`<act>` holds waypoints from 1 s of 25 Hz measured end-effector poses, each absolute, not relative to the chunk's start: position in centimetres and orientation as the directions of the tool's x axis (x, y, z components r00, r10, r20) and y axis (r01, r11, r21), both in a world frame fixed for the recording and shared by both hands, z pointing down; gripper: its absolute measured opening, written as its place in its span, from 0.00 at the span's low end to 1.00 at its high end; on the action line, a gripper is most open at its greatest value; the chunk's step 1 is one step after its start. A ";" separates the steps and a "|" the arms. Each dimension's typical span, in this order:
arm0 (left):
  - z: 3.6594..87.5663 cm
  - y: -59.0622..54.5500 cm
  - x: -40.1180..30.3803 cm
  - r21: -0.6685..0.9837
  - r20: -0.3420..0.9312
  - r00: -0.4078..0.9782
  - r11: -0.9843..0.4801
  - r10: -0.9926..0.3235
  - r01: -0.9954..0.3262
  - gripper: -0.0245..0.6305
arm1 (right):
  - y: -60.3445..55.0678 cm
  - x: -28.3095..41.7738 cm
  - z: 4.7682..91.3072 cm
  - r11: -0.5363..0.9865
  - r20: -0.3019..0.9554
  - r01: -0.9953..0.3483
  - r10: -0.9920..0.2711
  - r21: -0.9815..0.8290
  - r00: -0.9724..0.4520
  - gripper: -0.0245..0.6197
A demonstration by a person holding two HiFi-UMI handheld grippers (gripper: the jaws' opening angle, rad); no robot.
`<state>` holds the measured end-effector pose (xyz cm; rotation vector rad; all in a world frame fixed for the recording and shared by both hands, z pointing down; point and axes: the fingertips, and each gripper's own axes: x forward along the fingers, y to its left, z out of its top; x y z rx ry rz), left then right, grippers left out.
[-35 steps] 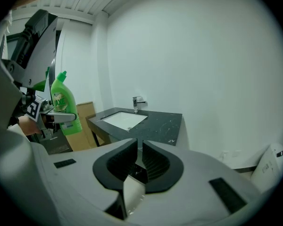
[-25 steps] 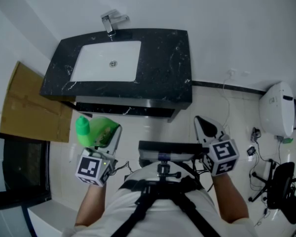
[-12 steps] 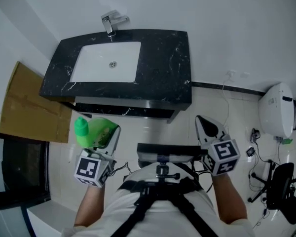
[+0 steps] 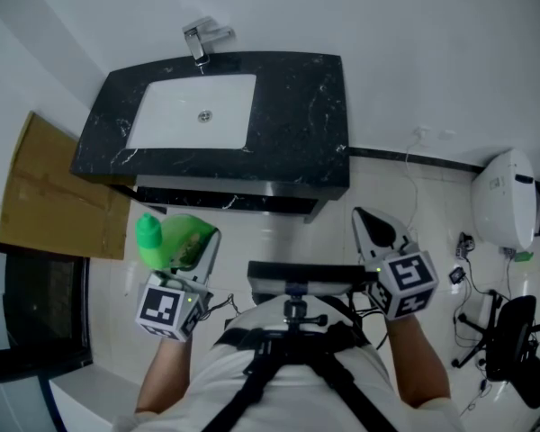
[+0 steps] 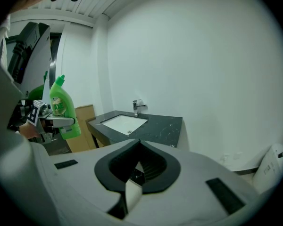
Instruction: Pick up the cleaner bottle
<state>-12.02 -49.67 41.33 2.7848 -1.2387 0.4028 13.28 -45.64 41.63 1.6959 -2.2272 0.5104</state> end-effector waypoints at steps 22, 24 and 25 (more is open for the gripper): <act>41.3 -49.8 -11.8 -0.047 0.265 0.646 -0.679 -0.716 -0.733 0.31 | -45.7 13.0 41.9 0.257 0.450 -0.961 -0.850 -0.101 -0.274 0.04; 41.2 -49.8 -11.9 -0.047 0.264 0.646 -0.678 -0.717 -0.734 0.31 | -45.8 12.9 41.7 0.262 0.449 -0.960 -0.849 -0.098 -0.277 0.04; 41.2 -49.8 -11.9 -0.048 0.262 0.646 -0.678 -0.717 -0.733 0.31 | -45.9 12.8 41.7 0.263 0.449 -0.960 -0.849 -0.097 -0.278 0.04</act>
